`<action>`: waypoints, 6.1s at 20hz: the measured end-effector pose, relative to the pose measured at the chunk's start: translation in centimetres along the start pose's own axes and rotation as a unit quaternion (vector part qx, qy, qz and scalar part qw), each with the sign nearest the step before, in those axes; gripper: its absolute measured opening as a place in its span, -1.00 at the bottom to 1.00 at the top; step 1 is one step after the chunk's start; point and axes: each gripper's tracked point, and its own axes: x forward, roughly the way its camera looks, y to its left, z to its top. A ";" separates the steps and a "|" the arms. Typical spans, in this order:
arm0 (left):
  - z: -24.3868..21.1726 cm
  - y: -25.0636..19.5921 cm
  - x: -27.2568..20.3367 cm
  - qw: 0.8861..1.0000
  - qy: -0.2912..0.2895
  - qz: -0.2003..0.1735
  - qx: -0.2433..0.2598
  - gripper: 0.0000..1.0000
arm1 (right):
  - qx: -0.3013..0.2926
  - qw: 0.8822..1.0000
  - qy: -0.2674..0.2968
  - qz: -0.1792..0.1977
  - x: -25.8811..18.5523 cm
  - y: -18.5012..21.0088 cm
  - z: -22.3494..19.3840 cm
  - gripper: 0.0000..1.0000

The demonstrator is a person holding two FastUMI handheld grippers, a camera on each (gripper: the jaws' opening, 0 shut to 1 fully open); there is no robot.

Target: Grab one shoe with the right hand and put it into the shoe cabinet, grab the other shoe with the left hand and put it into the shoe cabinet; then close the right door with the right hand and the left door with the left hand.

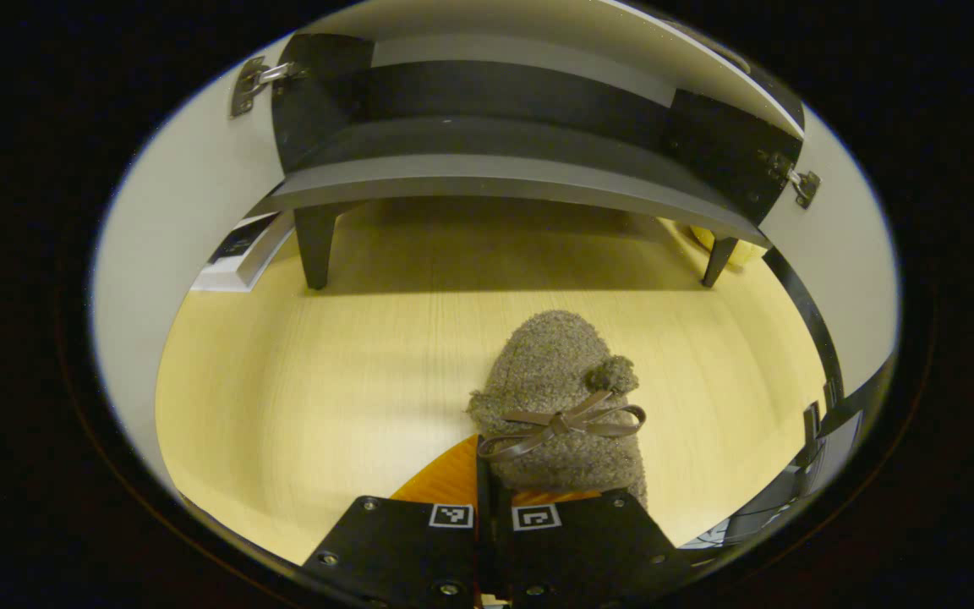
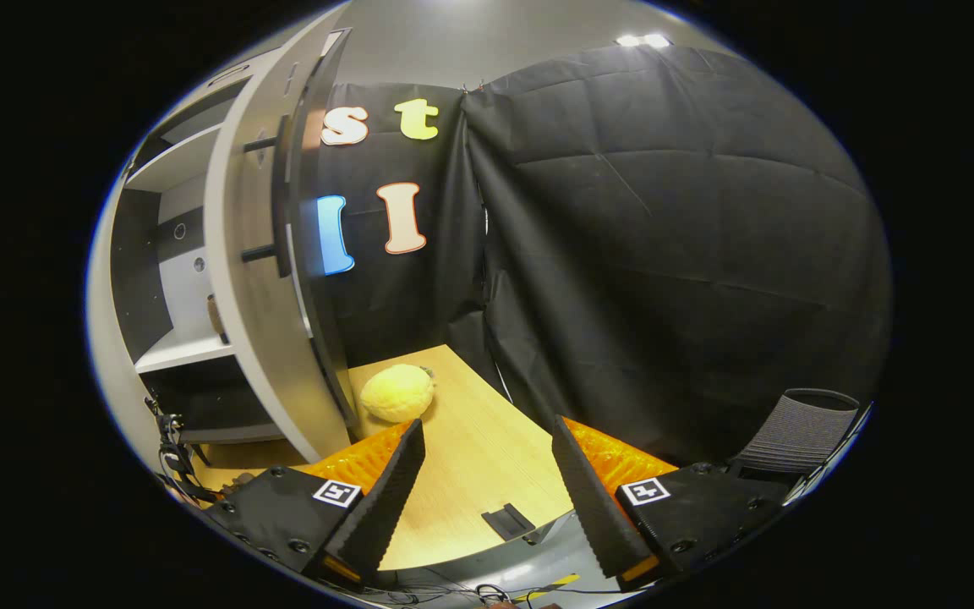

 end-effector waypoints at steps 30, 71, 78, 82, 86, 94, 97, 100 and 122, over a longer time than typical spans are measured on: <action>29.9 11.1 -27.8 0.958 -0.269 0.091 0.027 -0.97 | 0.030 0.998 0.009 0.058 14.2 -4.2 1.5 0.92; 28.2 5.3 -46.5 0.851 -0.507 0.110 0.084 0.97 | 0.004 0.990 -0.051 0.133 12.5 0.1 10.5 0.95; 22.4 8.6 -47.9 0.847 -0.513 0.134 0.036 0.97 | -0.006 0.977 -0.090 0.191 10.4 5.1 16.6 0.84; 19.7 7.9 -47.3 0.862 -0.493 0.113 -0.040 0.75 | -0.026 0.971 -0.105 0.215 9.2 7.7 18.7 0.84; 19.4 8.1 -46.8 0.868 -0.478 0.109 -0.080 0.97 | -0.027 0.965 -0.097 0.244 6.7 10.0 20.5 0.84; 18.9 8.4 -47.1 0.879 -0.468 0.079 -0.035 0.87 | -0.059 0.966 -0.104 0.230 3.3 11.8 20.2 0.86; 18.7 7.5 -47.5 0.881 -0.469 0.049 -0.027 0.87 | -0.075 0.967 -0.116 0.212 1.8 12.2 20.3 0.77; 18.3 8.2 -47.8 0.883 -0.466 0.043 -0.022 0.87 | -0.064 0.968 -0.110 0.215 0.3 14.1 19.5 0.77; 14.2 25.3 -54.7 0.859 -0.496 0.122 -0.026 0.87 | -0.062 0.954 -0.106 0.272 -6.7 28.0 12.5 0.91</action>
